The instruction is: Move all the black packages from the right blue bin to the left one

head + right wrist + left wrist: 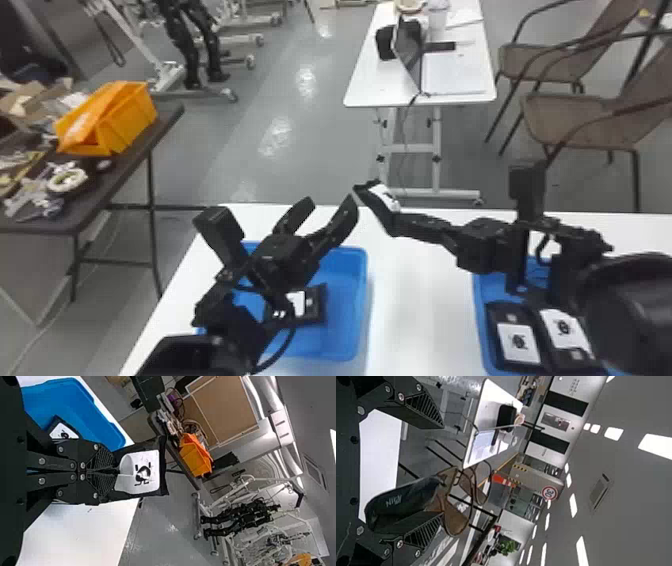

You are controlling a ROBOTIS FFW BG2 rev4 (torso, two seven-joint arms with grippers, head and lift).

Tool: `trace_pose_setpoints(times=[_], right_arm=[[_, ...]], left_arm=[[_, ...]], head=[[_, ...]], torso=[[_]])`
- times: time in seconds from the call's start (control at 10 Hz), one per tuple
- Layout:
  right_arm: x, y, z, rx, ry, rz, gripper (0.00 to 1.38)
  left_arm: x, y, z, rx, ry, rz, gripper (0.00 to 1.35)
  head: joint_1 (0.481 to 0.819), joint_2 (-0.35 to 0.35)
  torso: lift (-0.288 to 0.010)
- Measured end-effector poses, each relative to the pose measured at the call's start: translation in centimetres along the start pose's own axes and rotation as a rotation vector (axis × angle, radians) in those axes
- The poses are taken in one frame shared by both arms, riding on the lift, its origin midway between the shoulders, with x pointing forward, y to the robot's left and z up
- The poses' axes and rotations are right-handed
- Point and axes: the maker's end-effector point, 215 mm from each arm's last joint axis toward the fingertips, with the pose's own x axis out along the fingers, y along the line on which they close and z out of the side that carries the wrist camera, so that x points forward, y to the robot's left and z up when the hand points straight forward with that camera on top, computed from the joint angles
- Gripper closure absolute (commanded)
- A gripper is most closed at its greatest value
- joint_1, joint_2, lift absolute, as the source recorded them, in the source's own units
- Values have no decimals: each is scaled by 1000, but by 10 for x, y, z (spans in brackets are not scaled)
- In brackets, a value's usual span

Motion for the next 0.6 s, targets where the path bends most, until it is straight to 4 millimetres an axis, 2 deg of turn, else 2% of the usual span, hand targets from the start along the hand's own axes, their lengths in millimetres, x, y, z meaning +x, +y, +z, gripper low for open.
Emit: trace_pose_setpoints(times=[0.2, 0.6], right_arm=[[13, 12, 7, -7, -2, 45, 1213], [32, 39, 5, -5, 24, 134, 1213]], left_arm=[[9, -14, -7, -51, 24, -49, 269], [16, -22, -18, -79, 41, -73, 280]], head=[[695, 227], [695, 249]], torso=[[-41], [-41]])
